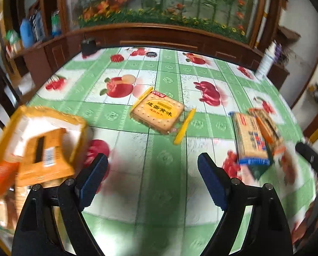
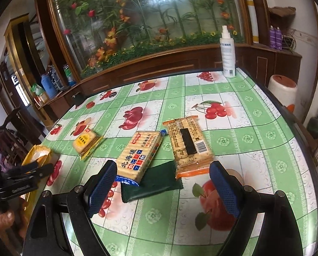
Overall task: Organize snacks
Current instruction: 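Withdraw both tools from the tray toward the packs on the table, then grasp the blue-lettered cracker pack with the right tool while the left tool grasps the yellow egg-yolk cracker pack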
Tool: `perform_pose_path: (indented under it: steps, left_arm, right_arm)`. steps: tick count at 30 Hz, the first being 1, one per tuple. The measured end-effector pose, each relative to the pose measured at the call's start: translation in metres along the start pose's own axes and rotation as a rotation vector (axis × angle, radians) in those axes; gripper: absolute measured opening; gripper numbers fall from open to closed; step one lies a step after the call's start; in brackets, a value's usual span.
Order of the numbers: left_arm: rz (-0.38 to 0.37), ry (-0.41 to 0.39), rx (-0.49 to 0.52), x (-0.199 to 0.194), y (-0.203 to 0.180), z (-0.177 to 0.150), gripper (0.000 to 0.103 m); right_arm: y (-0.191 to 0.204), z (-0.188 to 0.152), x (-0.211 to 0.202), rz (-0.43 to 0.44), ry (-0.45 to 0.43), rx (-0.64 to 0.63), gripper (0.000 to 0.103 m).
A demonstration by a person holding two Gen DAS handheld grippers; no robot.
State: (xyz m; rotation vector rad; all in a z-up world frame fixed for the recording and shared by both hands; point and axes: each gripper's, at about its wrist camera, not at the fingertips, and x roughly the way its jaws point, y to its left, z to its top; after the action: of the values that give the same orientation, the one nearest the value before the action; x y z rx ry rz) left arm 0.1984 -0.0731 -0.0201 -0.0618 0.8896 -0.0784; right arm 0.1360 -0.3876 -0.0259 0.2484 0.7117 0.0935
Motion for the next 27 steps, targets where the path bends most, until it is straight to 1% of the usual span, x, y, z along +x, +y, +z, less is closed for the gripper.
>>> perform_pose_path:
  steps: [3, 5, 7, 9, 12, 14, 16, 20, 24, 25, 26, 27]
  left_arm:
    - [0.024, 0.003, -0.040, 0.013, 0.000, 0.008, 0.087]
    - [0.045, -0.004, -0.043, 0.022, -0.002, 0.014, 0.087]
    - [0.076, -0.008, 0.006, 0.033, -0.010, 0.022, 0.087]
    - [0.082, -0.004, 0.046, 0.043, -0.012, 0.028, 0.087]
    - [0.045, 0.027, 0.108, 0.061, -0.016, 0.035, 0.087]
    - [0.024, 0.035, 0.135, 0.068, -0.018, 0.037, 0.087]
    - [-0.013, 0.047, 0.152, 0.075, -0.019, 0.039, 0.087]
    - [-0.057, 0.061, 0.202, 0.085, -0.019, 0.043, 0.087]
    - [-0.110, 0.108, 0.231, 0.101, -0.019, 0.046, 0.087]
    - [-0.103, 0.103, 0.247, 0.102, -0.022, 0.046, 0.094]
    - [-0.098, 0.094, 0.264, 0.103, -0.024, 0.046, 0.097]
    - [-0.108, 0.097, 0.270, 0.105, -0.025, 0.047, 0.097]
  right_arm:
    - [0.013, 0.004, 0.011, 0.010, 0.015, -0.015, 0.090]
    - [0.029, 0.007, 0.021, 0.020, 0.027, -0.040, 0.090]
    - [0.044, 0.008, 0.032, 0.007, 0.042, -0.074, 0.090]
    - [0.056, 0.007, 0.042, -0.007, 0.052, -0.103, 0.090]
    - [0.066, 0.006, 0.058, -0.034, 0.078, -0.122, 0.090]
    - [0.068, 0.005, 0.066, -0.040, 0.089, -0.124, 0.090]
    - [0.068, 0.003, 0.073, -0.041, 0.101, -0.121, 0.090]
    - [0.067, 0.000, 0.082, -0.044, 0.120, -0.122, 0.090]
    - [0.066, 0.000, 0.089, -0.055, 0.133, -0.118, 0.093]
    - [0.066, 0.000, 0.090, -0.059, 0.133, -0.120, 0.094]
    - [0.067, 0.000, 0.091, -0.062, 0.134, -0.123, 0.094]
    - [0.068, 0.000, 0.092, -0.065, 0.135, -0.129, 0.094]
